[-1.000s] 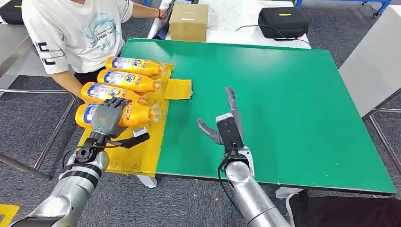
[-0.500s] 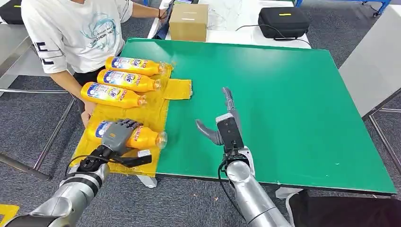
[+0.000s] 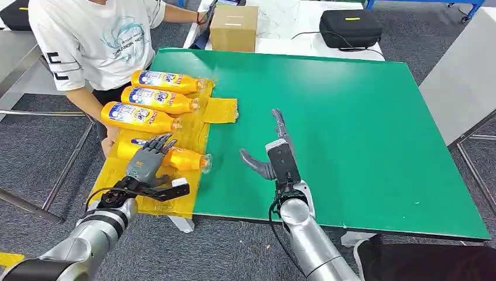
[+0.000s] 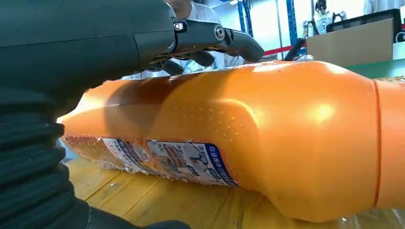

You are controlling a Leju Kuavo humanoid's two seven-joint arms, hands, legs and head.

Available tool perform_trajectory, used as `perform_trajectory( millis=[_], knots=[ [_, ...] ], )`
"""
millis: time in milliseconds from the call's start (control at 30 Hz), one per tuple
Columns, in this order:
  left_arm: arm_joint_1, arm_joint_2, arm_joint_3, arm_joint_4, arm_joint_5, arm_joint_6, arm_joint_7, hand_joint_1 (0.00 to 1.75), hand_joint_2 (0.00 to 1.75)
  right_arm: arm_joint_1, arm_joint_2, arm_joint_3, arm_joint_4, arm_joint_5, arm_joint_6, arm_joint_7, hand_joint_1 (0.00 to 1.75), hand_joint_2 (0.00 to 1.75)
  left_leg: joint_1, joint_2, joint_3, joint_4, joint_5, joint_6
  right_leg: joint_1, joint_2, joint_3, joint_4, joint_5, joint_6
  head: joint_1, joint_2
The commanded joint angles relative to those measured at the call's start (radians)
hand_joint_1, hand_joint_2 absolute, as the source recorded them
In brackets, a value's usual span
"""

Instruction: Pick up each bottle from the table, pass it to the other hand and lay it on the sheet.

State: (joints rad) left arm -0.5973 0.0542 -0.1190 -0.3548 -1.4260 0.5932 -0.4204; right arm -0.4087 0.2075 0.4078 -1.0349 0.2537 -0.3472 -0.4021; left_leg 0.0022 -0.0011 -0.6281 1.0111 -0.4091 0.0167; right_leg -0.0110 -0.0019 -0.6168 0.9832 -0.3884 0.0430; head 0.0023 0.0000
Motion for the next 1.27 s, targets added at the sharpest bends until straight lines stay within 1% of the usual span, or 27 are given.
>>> perform_trajectory(
  millis=[33, 200, 233, 267, 300, 333, 367, 400, 467, 500, 533, 600, 667, 700, 733, 767, 800, 967, 1000, 1033, 1067, 1100, 1133, 1167, 1200, 1233, 1267],
  knots=[
    [-0.026, -0.009, -0.020, 0.071, 0.036, -0.034, -0.056, 0.00, 1.75, -0.048, -0.019, 0.016, 0.044, -0.008, 0.024, 0.008, 0.00, 1.75, 0.000, 0.000, 0.003, 0.000, -0.001, -0.001, 0.000, 0.000, 0.003, 0.000, -0.001, -0.001, 0.000, 0.000],
    [-0.001, -0.016, 0.005, 0.041, 0.123, -0.059, -0.171, 0.00, 1.75, -0.045, -0.023, 0.008, 0.043, -0.006, 0.032, 0.011, 0.00, 1.75, 0.000, 0.001, 0.004, 0.000, -0.002, -0.001, 0.000, 0.001, 0.004, 0.000, -0.002, -0.001, 0.000, 0.000],
    [0.010, -0.016, 0.013, 0.026, 0.159, -0.068, -0.212, 0.00, 1.75, -0.041, -0.025, 0.004, 0.039, -0.005, 0.033, 0.012, 0.00, 1.75, 0.000, 0.001, 0.003, -0.001, -0.001, -0.001, 0.000, 0.001, 0.003, 0.000, -0.001, -0.001, 0.000, 0.000],
    [0.022, -0.015, 0.024, 0.008, 0.207, -0.085, -0.259, 0.00, 0.00, -0.037, -0.029, 0.000, 0.033, -0.005, 0.037, 0.012, 0.00, 1.75, 0.000, 0.000, 0.003, -0.001, -0.001, 0.000, 0.000, 0.000, 0.002, 0.000, -0.001, -0.001, 0.000, 0.000],
    [0.028, -0.014, 0.030, -0.003, 0.232, -0.091, -0.278, 0.00, 0.00, -0.034, -0.030, -0.003, 0.031, -0.003, 0.036, 0.012, 0.00, 1.75, 0.000, 0.000, 0.005, -0.001, -0.002, -0.001, 0.000, 0.000, 0.004, 0.000, -0.002, -0.001, 0.000, 0.000],
    [0.058, -0.009, -0.029, -0.090, 0.346, -0.139, -0.278, 0.00, 0.00, -0.030, -0.032, -0.008, 0.026, -0.003, 0.040, 0.013, 0.00, 1.75, 0.000, 0.000, 0.004, -0.001, -0.002, 0.000, 0.000, 0.000, 0.003, -0.001, -0.001, -0.001, 0.000, 0.000],
    [0.093, 0.018, -0.099, -0.177, 0.461, -0.183, -0.278, 0.00, 0.00, -0.028, -0.033, -0.010, 0.024, 0.002, 0.037, 0.014, 0.00, 1.75, 0.000, 0.000, 0.002, -0.001, -0.001, 0.000, 0.000, 0.000, 0.002, -0.001, -0.001, 0.000, 0.000, 0.000],
    [0.113, 0.052, -0.182, -0.237, 0.598, -0.203, -0.278, 0.00, 0.00, -0.024, -0.035, -0.014, 0.019, 0.003, 0.039, 0.014, 0.00, 1.75, 0.000, 0.001, 0.004, -0.001, -0.002, 0.000, 0.000, 0.001, 0.004, -0.001, -0.002, -0.001, 0.000, 0.000],
    [0.155, 0.101, -0.263, -0.382, 0.814, -0.280, -0.278, 0.00, 0.00, -0.020, -0.038, -0.018, 0.010, 0.005, 0.041, 0.012, 0.00, 1.75, 0.001, 0.001, 0.005, 0.000, -0.003, -0.001, 0.001, 0.001, 0.004, -0.001, -0.002, -0.001, 0.000, 0.000],
    [0.176, 0.131, -0.300, -0.471, 0.951, -0.348, -0.278, 0.00, 0.00, -0.019, -0.038, -0.018, 0.006, 0.005, 0.047, 0.011, 0.00, 1.75, 0.001, 0.002, 0.003, 0.000, -0.003, -0.001, 0.001, 0.002, 0.003, 0.000, -0.002, -0.001, 0.000, 0.000],
    [0.189, 0.151, -0.320, -0.538, 1.038, -0.414, -0.278, 0.00, 0.00, -0.020, -0.038, -0.016, 0.004, 0.005, 0.052, 0.011, 0.00, 1.75, 0.001, 0.001, 0.001, 0.000, -0.001, -0.001, 0.001, 0.001, 0.001, 0.000, -0.001, -0.001, 0.000, 0.000],
    [0.203, 0.165, -0.317, -0.606, 1.129, -0.485, -0.278, 0.00, 0.00, -0.021, -0.037, -0.014, 0.002, 0.005, 0.058, 0.011, 0.00, 1.75, 0.002, 0.002, 0.001, 0.001, -0.002, -0.001, 0.002, 0.002, 0.000, 0.000, -0.001, -0.002, 0.000, 0.000],
    [0.203, 0.165, -0.317, -0.606, 1.129, -0.485, -0.278, 0.00, 0.00, -0.021, -0.037, -0.014, 0.002, 0.005, 0.058, 0.011, 0.00, 1.75, 0.001, 0.001, 0.002, 0.001, -0.002, -0.001, 0.001, 0.000, 0.001, 0.001, -0.002, -0.002, 0.000, 0.000],
    [0.204, 0.166, -0.310, -0.629, 1.170, -0.524, -0.278, 0.00, 0.00, -0.024, -0.035, -0.010, 0.004, 0.006, 0.062, 0.010, 0.00, 1.75, 0.001, 0.000, 0.002, 0.001, -0.002, -0.001, 0.001, -0.001, 0.002, 0.001, -0.002, -0.002, 0.000, 0.000],
    [0.209, 0.169, -0.305, -0.659, 1.219, -0.583, -0.278, 0.00, 1.75, -0.027, -0.035, -0.005, 0.009, 0.008, 0.067, 0.009, 0.00, 0.00, 0.001, 0.000, 0.001, 0.000, -0.002, -0.001, 0.001, 0.000, 0.000, 0.000, -0.002, -0.001, 0.000, 0.000],
    [0.218, 0.168, -0.287, -0.698, 1.263, -0.621, -0.278, 0.00, 1.75, -0.030, -0.034, 0.000, 0.011, 0.010, 0.072, 0.004, 0.00, 0.00, 0.001, 0.000, 0.003, 0.001, -0.003, -0.001, 0.001, 0.000, 0.002, 0.001, -0.003, -0.002, 0.000, 0.000],
    [0.218, 0.153, -0.256, -0.706, 1.300, -0.662, -0.278, 0.00, 1.75, -0.033, -0.033, 0.005, 0.013, 0.011, 0.076, 0.003, 0.00, 0.00, 0.001, 0.001, 0.000, 0.001, -0.002, -0.001, 0.001, 0.001, 0.000, 0.000, -0.001, -0.001, 0.000, 0.000],
    [0.217, 0.148, -0.248, -0.709, 1.299, -0.666, -0.278, 0.00, 1.75, -0.033, -0.033, 0.007, 0.012, 0.015, 0.073, -0.001, 0.00, 0.00, 0.001, 0.001, 0.001, 0.001, -0.002, -0.001, 0.001, 0.001, 0.001, 0.001, -0.002, -0.001, 0.000, 0.000],
    [0.212, 0.133, -0.227, -0.716, 1.312, -0.688, -0.278, 0.00, 1.75, -0.034, -0.030, 0.009, 0.012, 0.014, 0.074, -0.004, 0.00, 0.00, 0.001, 0.001, 0.002, 0.001, -0.002, -0.001, 0.001, 0.001, 0.001, 0.001, -0.002, -0.001, 0.000, 0.000],
    [0.173, 0.015, -0.088, -0.652, 1.333, -0.740, -0.278, 0.00, 1.75, -0.026, -0.013, 0.016, 0.002, 0.008, 0.063, -0.010, 0.00, 0.00, 0.001, 0.001, 0.001, 0.001, -0.002, -0.001, 0.001, 0.001, 0.000, 0.001, -0.001, -0.001, 0.000, 0.000],
    [0.139, -0.047, -0.043, -0.583, 1.342, -0.735, -0.278, 0.00, 1.75, -0.014, 0.001, 0.018, -0.007, 0.003, 0.050, -0.011, 0.00, 1.75, 0.001, 0.001, 0.001, 0.002, -0.003, -0.001, 0.001, 0.001, 0.000, 0.001, -0.002, -0.001, 0.000, 0.000],
    [0.093, -0.110, -0.007, -0.487, 1.344, -0.730, -0.265, 0.00, 1.75, -0.004, 0.012, 0.034, -0.014, 0.018, 0.023, -0.011, 0.00, 1.75, 0.001, -0.002, 0.003, 0.001, -0.002, -0.001, 0.001, -0.003, 0.003, 0.000, -0.003, -0.001, 0.000, 0.000],
    [0.060, -0.192, 0.009, -0.446, 1.355, -0.712, -0.218, 0.00, 1.75, 0.008, 0.031, 0.053, -0.015, 0.024, -0.004, -0.001, 0.00, 1.75, 0.001, -0.005, 0.002, 0.000, -0.001, -0.001, 0.001, -0.005, 0.003, 0.000, -0.002, -0.001, 0.000, 0.000],
    [0.050, -0.228, 0.002, -0.434, 1.324, -0.639, -0.184, 0.00, 1.75, 0.015, 0.045, 0.050, -0.011, 0.028, -0.039, -0.007, 0.00, 1.75, 0.001, -0.006, 0.002, 0.001, -0.001, -0.001, 0.001, -0.006, 0.004, 0.000, -0.003, -0.001, 0.000, 0.000],
    [0.046, -0.248, -0.006, -0.427, 1.323, -0.630, -0.177, 0.00, 1.75, 0.016, 0.051, 0.055, -0.005, 0.030, -0.046, -0.010, 0.00, 1.75, 0.000, -0.006, 0.001, 0.000, 0.000, 0.000, 0.000, -0.006, 0.002, -0.001, -0.002, 0.000, 0.000, 0.000],
    [0.046, -0.256, -0.011, -0.424, 1.321, -0.621, -0.175, 0.00, 1.75, 0.016, 0.052, 0.058, -0.003, 0.031, -0.049, -0.010, 0.00, 1.75, 0.000, -0.009, 0.002, 0.000, -0.001, 0.000, 0.001, -0.009, 0.005, -0.001, -0.003, -0.001, 0.000, 0.000],
    [0.046, -0.256, -0.011, -0.424, 1.321, -0.621, -0.175, 0.00, 1.75, 0.016, 0.052, 0.058, -0.003, 0.031, -0.049, -0.010, 0.00, 1.75, 0.000, -0.007, 0.002, 0.000, -0.001, 0.000, 0.000, -0.007, 0.003, -0.001, -0.002, -0.001, 0.000, 0.000]
  ],
)
